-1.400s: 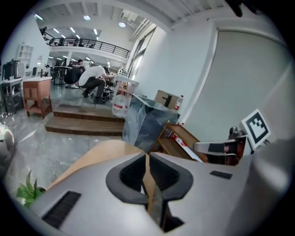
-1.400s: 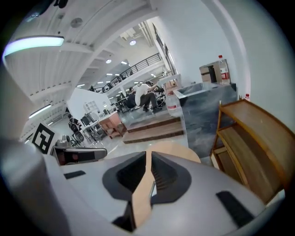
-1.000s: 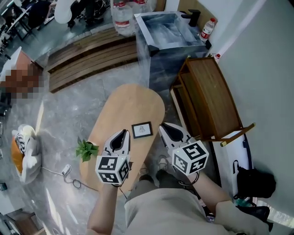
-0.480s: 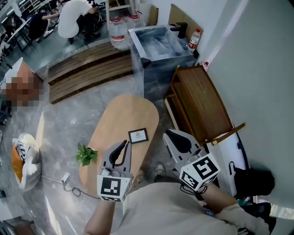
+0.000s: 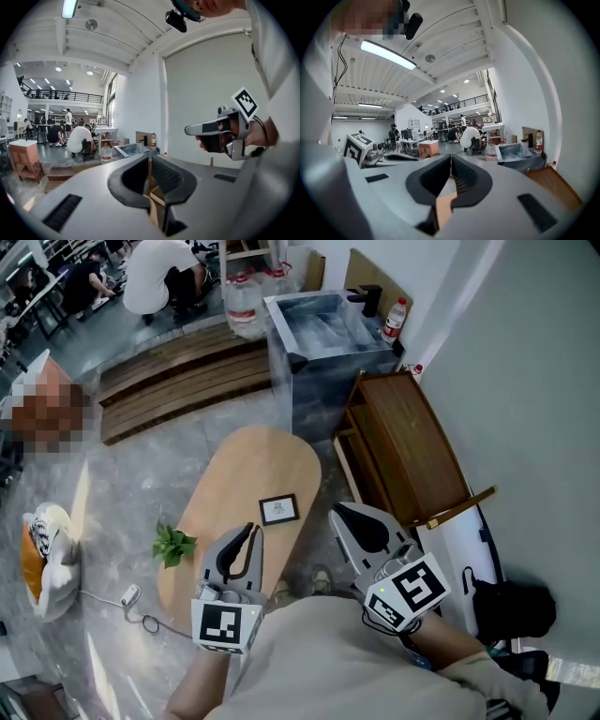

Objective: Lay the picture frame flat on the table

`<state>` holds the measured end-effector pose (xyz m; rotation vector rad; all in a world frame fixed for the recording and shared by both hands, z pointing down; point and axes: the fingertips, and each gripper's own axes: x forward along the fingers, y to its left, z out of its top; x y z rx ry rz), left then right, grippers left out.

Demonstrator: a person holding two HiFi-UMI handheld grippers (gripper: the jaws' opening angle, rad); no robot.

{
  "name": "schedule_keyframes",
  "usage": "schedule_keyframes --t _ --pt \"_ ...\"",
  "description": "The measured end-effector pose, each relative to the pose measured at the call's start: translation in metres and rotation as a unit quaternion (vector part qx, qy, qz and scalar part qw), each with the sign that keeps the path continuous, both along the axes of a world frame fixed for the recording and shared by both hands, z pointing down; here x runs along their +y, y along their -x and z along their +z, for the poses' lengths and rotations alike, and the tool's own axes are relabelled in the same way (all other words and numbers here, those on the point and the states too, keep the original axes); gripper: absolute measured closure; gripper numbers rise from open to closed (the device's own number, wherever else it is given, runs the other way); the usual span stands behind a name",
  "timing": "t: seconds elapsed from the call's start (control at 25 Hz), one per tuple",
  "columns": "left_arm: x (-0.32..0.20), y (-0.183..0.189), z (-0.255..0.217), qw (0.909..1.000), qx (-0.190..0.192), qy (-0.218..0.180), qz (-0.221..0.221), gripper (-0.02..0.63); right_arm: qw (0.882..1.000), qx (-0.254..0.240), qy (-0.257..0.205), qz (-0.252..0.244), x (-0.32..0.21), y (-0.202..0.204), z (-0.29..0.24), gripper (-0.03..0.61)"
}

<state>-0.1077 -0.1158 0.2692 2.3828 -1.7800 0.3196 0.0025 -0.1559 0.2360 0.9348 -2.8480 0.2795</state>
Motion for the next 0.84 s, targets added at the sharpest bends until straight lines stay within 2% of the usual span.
schedule_keyframes --t 0.24,0.48,0.6,0.84 --pt "-0.003 0.007 -0.010 0.9999 0.000 -0.009 -0.005 0.588 1.000 -0.001 -0.006 -0.019 0.005 0.012 -0.006 0.577" --pt "0.001 0.011 -0.004 0.9998 -0.004 0.020 -0.001 0.588 1.000 0.003 -0.012 -0.017 0.005 0.015 -0.006 0.577" --pt "-0.002 0.013 -0.010 0.9999 0.006 -0.009 -0.004 0.589 1.000 0.006 -0.022 -0.019 0.006 0.017 -0.008 0.578" --pt "-0.003 0.017 -0.006 1.0000 0.007 -0.004 -0.004 0.589 1.000 0.006 -0.018 -0.021 0.003 0.020 -0.006 0.578"
